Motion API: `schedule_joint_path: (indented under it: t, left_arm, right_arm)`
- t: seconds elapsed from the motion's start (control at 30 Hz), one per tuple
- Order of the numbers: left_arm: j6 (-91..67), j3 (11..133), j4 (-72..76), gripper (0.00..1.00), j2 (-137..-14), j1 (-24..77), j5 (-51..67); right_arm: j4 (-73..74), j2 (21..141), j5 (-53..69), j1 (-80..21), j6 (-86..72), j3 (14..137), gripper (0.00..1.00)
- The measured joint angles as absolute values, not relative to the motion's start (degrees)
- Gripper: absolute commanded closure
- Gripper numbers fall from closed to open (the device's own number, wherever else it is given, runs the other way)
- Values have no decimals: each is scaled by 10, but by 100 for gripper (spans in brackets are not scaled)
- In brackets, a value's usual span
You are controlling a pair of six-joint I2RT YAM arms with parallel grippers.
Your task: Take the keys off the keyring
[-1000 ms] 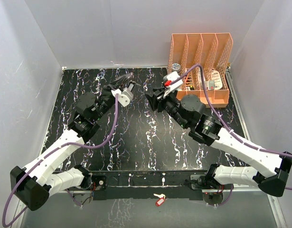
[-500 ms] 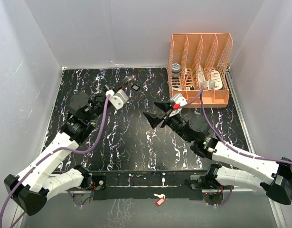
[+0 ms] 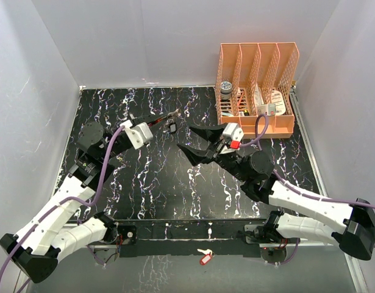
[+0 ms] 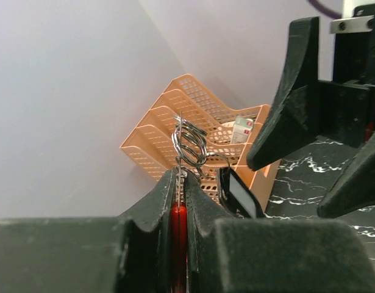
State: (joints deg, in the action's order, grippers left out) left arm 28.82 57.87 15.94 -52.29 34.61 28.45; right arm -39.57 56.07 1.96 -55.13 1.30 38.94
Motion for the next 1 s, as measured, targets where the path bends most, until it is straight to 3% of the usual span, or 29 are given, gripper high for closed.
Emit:
schedule_joint_path:
  t: [0.53, 0.73, 1.0]
  left_arm:
    - [243, 575, 164, 100, -515, 346, 352]
    - [240, 570, 167, 100, -515, 346, 354]
    - [246, 570, 167, 100, -515, 346, 347]
  right_arm:
    - [-457, 596, 76, -551, -12, 415, 40]
    - [-470, 613, 92, -551, -34, 425, 56]
    - [-469, 623, 100, -552, -62, 427, 60]
